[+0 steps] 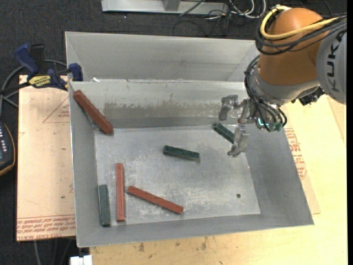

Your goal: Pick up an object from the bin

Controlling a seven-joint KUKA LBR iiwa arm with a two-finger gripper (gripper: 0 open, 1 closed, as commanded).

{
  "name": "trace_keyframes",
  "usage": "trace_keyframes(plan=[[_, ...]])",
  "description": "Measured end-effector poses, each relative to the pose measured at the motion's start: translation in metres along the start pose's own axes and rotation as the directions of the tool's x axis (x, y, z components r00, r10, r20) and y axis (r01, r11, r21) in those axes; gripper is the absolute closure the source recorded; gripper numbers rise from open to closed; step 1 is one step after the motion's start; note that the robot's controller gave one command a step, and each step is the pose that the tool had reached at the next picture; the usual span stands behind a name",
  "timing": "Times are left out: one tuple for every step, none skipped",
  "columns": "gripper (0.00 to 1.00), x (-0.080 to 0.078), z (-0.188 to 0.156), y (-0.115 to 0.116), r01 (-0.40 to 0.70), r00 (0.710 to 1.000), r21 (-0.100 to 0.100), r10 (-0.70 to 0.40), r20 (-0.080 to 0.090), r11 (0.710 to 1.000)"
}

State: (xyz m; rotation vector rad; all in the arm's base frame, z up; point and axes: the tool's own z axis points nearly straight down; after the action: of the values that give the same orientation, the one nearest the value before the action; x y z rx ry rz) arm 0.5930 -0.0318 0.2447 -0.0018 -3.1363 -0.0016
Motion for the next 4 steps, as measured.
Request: trace_keyframes(plan=[[0.00, -0.010, 0.179, 0.082, 0.179, 0.984, -0.001, -0.179, 0.001, 0.984], [0.00, -0.031, 0.143, 0.079, 0.132, 0.991, 0.001, -0.132, 0.012, 0.991], [0.00, -0.023, 0.126, 0.083, 0.120, 0.993, 0.000, -0.120, 0.009, 0.993], [0.00, -0.007, 0.178, 0.079, 0.082, 0.997, 0.000, -0.082, 0.002, 0.997]])
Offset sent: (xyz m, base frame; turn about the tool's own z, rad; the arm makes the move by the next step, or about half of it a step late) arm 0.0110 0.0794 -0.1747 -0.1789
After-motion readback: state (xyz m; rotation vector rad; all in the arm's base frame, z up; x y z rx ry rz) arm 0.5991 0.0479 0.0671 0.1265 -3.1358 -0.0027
